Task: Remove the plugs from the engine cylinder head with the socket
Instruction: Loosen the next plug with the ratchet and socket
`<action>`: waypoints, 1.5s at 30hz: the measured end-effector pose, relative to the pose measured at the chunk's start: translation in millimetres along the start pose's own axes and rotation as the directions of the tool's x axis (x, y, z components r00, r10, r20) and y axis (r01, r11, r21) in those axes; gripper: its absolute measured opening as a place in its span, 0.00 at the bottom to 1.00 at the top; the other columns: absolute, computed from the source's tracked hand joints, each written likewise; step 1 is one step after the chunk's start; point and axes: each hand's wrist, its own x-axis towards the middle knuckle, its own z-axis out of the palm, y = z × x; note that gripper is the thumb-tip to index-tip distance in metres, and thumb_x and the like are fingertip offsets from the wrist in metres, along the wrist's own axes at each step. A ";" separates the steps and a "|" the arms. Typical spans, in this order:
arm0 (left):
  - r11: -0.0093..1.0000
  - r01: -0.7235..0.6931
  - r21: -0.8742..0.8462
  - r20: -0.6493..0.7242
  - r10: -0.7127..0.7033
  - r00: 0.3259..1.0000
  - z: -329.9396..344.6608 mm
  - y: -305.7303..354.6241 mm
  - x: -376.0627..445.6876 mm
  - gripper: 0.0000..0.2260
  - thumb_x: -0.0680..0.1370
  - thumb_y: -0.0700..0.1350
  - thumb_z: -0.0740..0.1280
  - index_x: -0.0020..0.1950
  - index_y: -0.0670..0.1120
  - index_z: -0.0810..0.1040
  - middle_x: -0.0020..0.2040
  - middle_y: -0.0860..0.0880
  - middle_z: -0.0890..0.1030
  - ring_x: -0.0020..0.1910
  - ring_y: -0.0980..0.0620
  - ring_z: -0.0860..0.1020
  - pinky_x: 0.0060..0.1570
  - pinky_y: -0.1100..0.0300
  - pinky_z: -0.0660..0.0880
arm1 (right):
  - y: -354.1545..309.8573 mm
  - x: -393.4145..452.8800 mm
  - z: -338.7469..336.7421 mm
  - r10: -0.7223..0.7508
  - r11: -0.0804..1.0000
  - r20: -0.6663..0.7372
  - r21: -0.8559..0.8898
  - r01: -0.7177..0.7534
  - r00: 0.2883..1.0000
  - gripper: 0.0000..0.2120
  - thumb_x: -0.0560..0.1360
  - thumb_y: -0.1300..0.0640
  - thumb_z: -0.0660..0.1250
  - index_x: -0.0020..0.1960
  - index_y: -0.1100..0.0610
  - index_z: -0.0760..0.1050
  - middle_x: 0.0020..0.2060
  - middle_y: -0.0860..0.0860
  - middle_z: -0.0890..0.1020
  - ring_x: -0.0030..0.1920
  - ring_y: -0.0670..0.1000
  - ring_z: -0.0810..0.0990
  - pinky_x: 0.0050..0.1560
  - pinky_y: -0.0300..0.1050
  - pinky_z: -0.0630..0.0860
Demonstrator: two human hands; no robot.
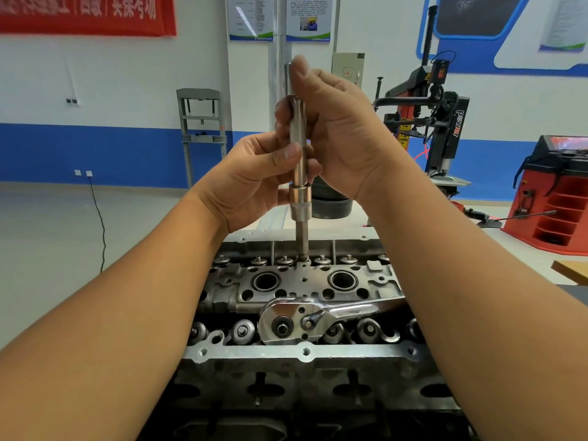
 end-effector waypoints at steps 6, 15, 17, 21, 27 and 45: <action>0.999 0.028 -0.017 0.056 -0.027 0.998 0.2 -0.8 -1.1 0.17 0.72 0.52 0.80 0.55 0.44 0.85 0.47 0.46 0.86 0.49 0.48 0.85 0.50 0.48 0.79 | -0.2 -0.6 -1.3 0.053 0.994 0.037 0.095 -0.056 0.998 0.16 0.86 0.49 0.60 0.54 0.61 0.76 0.38 0.55 0.82 0.25 0.48 0.73 0.26 0.40 0.72; 1.000 0.015 0.023 0.017 -0.016 1.000 0.2 -1.8 1.4 0.17 0.69 0.53 0.82 0.51 0.46 0.87 0.45 0.49 0.86 0.47 0.52 0.85 0.48 0.55 0.81 | 1.5 -0.1 -1.3 0.017 1.000 -0.009 0.014 -0.017 1.000 0.10 0.83 0.52 0.67 0.49 0.58 0.74 0.36 0.54 0.81 0.35 0.53 0.79 0.34 0.44 0.77; 0.999 0.035 -0.002 0.061 -0.034 0.998 0.3 -0.3 -0.4 0.17 0.71 0.53 0.80 0.55 0.45 0.86 0.47 0.46 0.87 0.48 0.48 0.85 0.50 0.50 0.82 | 0.5 -0.6 -0.7 0.016 0.999 0.010 0.036 -0.016 1.000 0.10 0.84 0.52 0.65 0.50 0.59 0.75 0.36 0.54 0.81 0.35 0.53 0.78 0.30 0.42 0.77; 0.994 0.082 -0.067 0.168 -0.070 0.983 -0.8 2.9 -4.4 0.18 0.75 0.48 0.77 0.61 0.42 0.84 0.53 0.42 0.87 0.52 0.43 0.86 0.53 0.37 0.81 | -1.3 -2.5 1.0 0.024 0.995 0.066 0.098 -0.031 0.998 0.12 0.86 0.52 0.61 0.53 0.61 0.76 0.37 0.56 0.81 0.34 0.54 0.78 0.25 0.39 0.74; 0.999 0.043 0.017 0.118 -0.045 0.992 -1.3 2.1 -3.6 0.15 0.71 0.49 0.81 0.55 0.44 0.86 0.48 0.44 0.87 0.49 0.45 0.87 0.47 0.37 0.83 | -2.1 -2.5 0.2 0.079 0.992 0.089 0.092 -0.088 0.993 0.20 0.84 0.44 0.59 0.53 0.61 0.77 0.35 0.54 0.81 0.35 0.55 0.72 0.32 0.43 0.71; 0.943 0.236 0.234 0.159 -0.276 0.948 -3.7 9.5 -10.4 0.18 0.70 0.49 0.81 0.57 0.45 0.85 0.55 0.37 0.85 0.56 0.34 0.85 0.47 0.37 0.85 | 1.6 -0.1 1.1 0.102 0.979 -0.008 0.177 -0.099 0.995 0.20 0.85 0.44 0.59 0.52 0.59 0.78 0.35 0.52 0.81 0.30 0.51 0.76 0.37 0.46 0.74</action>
